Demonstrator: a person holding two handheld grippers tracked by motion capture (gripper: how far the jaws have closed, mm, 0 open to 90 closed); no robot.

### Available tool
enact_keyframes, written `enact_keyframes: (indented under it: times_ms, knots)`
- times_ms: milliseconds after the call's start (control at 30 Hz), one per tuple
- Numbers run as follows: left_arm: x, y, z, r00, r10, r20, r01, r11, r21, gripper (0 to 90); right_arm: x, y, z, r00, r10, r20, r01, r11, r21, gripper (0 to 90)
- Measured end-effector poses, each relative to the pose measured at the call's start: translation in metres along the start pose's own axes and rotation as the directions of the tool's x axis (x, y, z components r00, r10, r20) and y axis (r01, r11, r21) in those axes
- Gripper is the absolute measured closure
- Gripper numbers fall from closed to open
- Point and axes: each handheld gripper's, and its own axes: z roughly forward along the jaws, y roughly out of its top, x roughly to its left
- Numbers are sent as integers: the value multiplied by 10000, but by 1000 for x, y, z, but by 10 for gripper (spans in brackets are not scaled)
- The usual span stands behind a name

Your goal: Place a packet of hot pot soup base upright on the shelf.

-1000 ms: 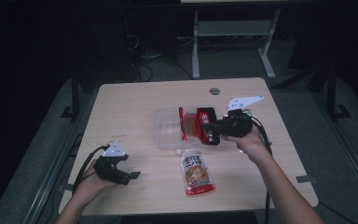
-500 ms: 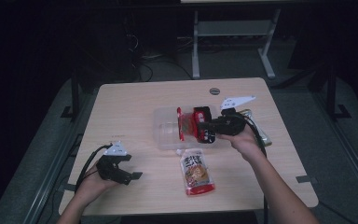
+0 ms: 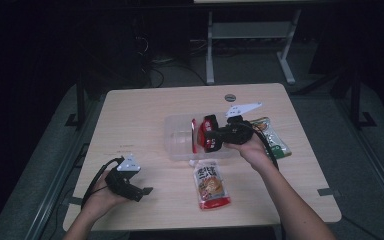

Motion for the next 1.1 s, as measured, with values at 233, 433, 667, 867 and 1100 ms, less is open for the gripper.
enact_keyframes:
  times_ms: [233,433,667,867,1100]
  knots:
    - [0,-2,-1,9998,1,209,2,9999,-119,138,-3,-1,10,9999,-27,163,26,10000,78,900]
    - [0,-9,-7,9984,-341,461,364,9980,-513,137,-9,0,18,9998,59,173,-62,9999,139,900]
    - [-4,-16,-12,9964,-656,528,696,9946,-768,138,-16,-1,30,9999,44,111,-46,9997,250,900]
    - [-8,-24,-18,9940,-942,553,987,9914,-858,137,-21,2,39,10000,91,32,-92,9993,356,900]
    - [-10,-33,-26,9932,-1133,274,1154,9889,-934,138,-26,6,46,9998,205,-56,-203,9993,321,880]
